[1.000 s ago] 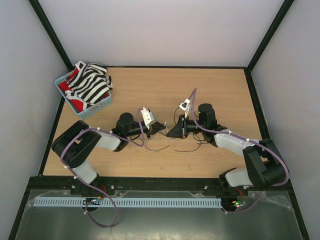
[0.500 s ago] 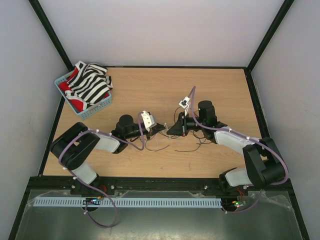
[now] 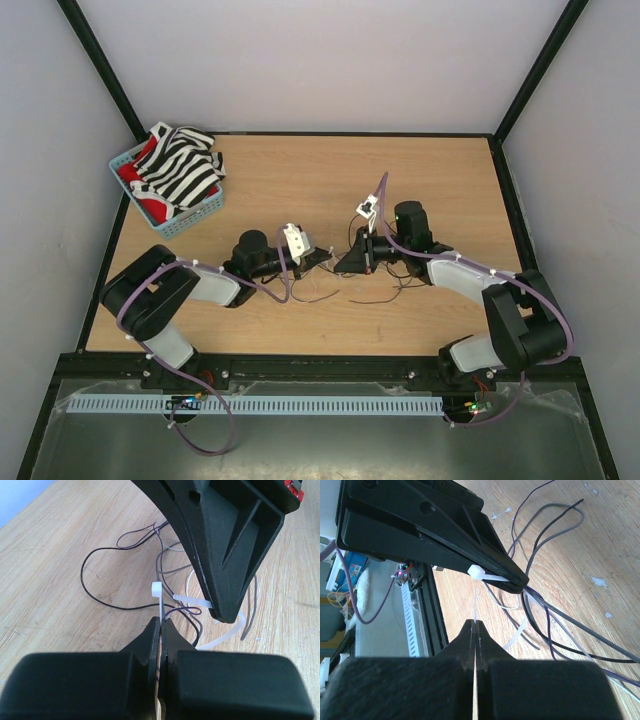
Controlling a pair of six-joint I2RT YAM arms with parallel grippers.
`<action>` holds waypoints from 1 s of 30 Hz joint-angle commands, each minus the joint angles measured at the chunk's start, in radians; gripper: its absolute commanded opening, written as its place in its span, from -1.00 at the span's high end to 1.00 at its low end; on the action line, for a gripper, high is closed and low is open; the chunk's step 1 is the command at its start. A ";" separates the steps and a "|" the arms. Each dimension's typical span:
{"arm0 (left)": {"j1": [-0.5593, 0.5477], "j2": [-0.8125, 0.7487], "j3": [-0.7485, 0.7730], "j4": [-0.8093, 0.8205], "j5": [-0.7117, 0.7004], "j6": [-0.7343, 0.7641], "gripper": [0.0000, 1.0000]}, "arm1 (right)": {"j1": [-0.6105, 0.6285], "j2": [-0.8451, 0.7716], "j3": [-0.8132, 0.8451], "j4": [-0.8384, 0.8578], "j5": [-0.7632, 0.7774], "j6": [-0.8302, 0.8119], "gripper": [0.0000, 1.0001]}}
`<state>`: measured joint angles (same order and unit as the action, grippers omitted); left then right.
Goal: Zip-tie the wires
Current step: Tie the cable at the center of the board.
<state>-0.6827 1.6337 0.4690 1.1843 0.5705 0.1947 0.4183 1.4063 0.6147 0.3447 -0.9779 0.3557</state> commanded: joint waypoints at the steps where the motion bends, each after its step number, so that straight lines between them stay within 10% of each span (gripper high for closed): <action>1: -0.008 -0.028 -0.010 0.038 0.001 0.017 1.00 | -0.004 0.001 0.041 -0.003 -0.024 -0.024 1.00; 30: -0.015 -0.021 -0.007 0.043 -0.004 0.018 1.00 | -0.017 -0.041 0.025 -0.035 -0.026 -0.051 1.00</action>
<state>-0.6872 1.6337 0.4690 1.1843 0.5591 0.1982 0.4061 1.3758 0.6273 0.3080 -0.9844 0.3164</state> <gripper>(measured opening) 0.002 0.009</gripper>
